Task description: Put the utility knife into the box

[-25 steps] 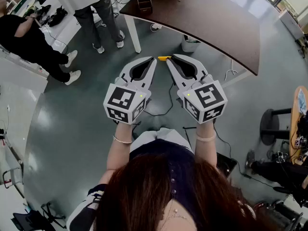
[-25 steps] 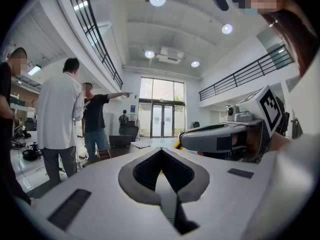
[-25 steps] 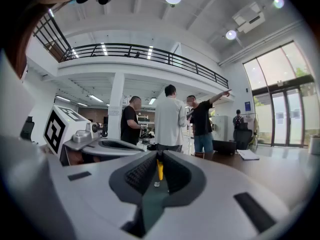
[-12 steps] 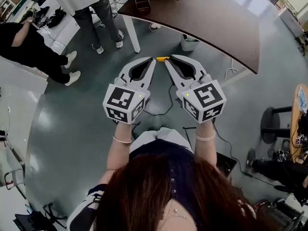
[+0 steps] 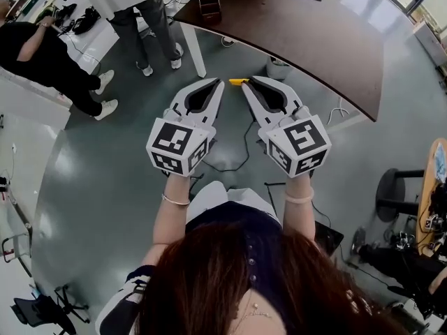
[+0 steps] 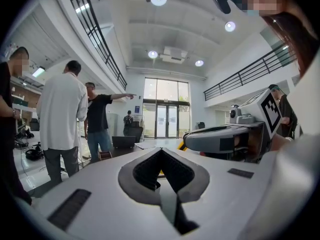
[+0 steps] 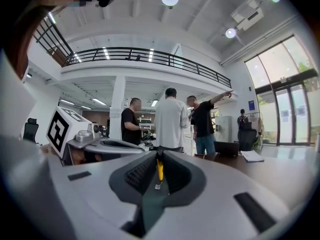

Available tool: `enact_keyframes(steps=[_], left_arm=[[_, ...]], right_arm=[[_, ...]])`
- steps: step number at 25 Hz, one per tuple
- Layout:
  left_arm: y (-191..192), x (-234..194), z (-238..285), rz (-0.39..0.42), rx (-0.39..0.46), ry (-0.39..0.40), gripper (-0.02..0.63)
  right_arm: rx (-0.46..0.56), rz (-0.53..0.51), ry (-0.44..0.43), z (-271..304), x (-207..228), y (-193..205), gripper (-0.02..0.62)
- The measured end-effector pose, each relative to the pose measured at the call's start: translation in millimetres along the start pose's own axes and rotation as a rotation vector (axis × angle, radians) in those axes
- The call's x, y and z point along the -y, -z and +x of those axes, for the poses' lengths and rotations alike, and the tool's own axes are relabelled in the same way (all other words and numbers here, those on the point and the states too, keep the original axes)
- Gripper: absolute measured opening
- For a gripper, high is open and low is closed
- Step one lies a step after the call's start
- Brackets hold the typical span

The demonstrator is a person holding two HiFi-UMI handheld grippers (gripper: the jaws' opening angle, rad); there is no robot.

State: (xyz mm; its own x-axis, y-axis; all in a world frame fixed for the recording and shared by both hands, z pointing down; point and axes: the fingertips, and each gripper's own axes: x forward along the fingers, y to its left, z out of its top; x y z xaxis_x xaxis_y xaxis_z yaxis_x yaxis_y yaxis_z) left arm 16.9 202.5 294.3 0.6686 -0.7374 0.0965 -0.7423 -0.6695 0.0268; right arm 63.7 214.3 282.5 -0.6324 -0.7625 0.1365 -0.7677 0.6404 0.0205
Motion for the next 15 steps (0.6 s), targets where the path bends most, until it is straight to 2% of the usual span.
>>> enact_keyframes(steps=[7,15], left_arm=[[5,-28,39,-0.017,-0.017,-0.022,-0.008],[1,-109,101,-0.016,-0.013,0.002,-0.008]], right_arm=[[-0.011,0.019,-0.024,37,35,7,0.049],[-0.017,0.008,0.003,128,87,-2,0.049]])
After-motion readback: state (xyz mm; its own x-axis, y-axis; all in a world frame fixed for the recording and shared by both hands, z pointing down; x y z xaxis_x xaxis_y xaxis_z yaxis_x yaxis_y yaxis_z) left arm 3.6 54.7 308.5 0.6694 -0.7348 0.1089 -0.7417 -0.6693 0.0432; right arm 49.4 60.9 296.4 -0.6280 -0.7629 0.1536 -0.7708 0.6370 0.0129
